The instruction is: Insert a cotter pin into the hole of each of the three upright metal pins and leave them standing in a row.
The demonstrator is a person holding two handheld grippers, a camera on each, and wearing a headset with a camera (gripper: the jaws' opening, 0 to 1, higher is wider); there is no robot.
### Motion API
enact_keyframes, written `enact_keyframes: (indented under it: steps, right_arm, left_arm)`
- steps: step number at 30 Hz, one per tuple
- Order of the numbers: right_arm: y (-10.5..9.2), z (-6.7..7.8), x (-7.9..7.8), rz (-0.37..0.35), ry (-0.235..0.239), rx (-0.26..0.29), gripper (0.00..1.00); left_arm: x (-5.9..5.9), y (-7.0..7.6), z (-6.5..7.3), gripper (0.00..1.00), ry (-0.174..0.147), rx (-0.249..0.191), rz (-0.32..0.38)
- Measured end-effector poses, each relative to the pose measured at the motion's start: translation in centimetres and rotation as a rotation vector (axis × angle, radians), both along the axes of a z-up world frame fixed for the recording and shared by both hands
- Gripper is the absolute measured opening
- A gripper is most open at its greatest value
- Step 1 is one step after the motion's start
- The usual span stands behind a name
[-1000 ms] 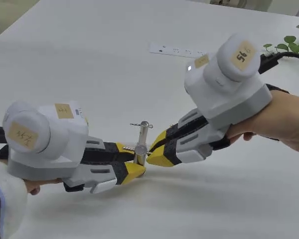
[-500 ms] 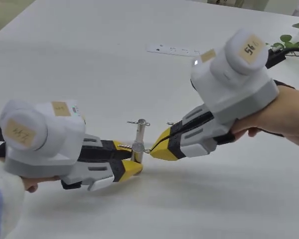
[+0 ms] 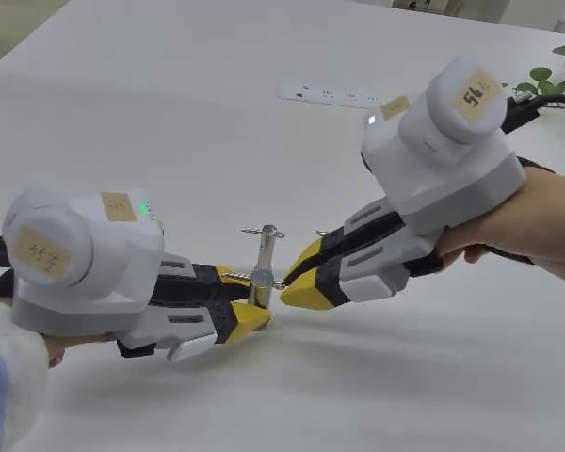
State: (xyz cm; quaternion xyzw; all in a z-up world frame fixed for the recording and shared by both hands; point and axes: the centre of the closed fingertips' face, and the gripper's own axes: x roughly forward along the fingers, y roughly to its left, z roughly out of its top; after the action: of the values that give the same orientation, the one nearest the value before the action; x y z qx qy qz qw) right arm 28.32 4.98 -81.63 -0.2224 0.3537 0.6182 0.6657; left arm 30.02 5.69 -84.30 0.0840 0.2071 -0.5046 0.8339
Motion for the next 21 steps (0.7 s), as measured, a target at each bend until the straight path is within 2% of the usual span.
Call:
enact_keyframes:
  steps: [4,9,11,14,15,17,21]
  right_arm:
    - [-0.1,-0.2,0.1,-0.004,-0.027,0.001,0.22]
    - [0.3,-0.2,0.1,-0.014,-0.033,0.021,0.25]
    - [0.6,-0.3,0.1,-0.014,-0.038,0.032,0.26]
    - [0.8,-0.4,0.1,-0.013,-0.042,0.037,0.27]
    - [1.0,-0.5,0.1,-0.013,-0.043,0.037,0.27]
    - [1.3,-0.6,0.0,-0.01,-0.045,0.045,0.27]
    - [2.0,-0.7,-0.1,-0.011,-0.047,0.058,0.27]
  left_arm:
    - [-0.4,0.1,-0.2,0.17,0.027,-0.008,-0.013]
    - [-1.1,0.6,-0.6,0.36,0.033,0.006,-0.021]
    - [-1.3,0.9,-0.6,0.4,0.04,0.004,-0.016]
    - [-2.2,1.2,-0.9,0.48,0.099,-0.015,-0.007]
    - [-2.4,1.3,-0.9,0.51,0.107,-0.02,-0.009]
    - [-2.6,1.5,-0.8,0.58,0.11,-0.026,-0.003]
    - [-3.2,1.8,-0.6,0.76,0.114,-0.032,0.005]
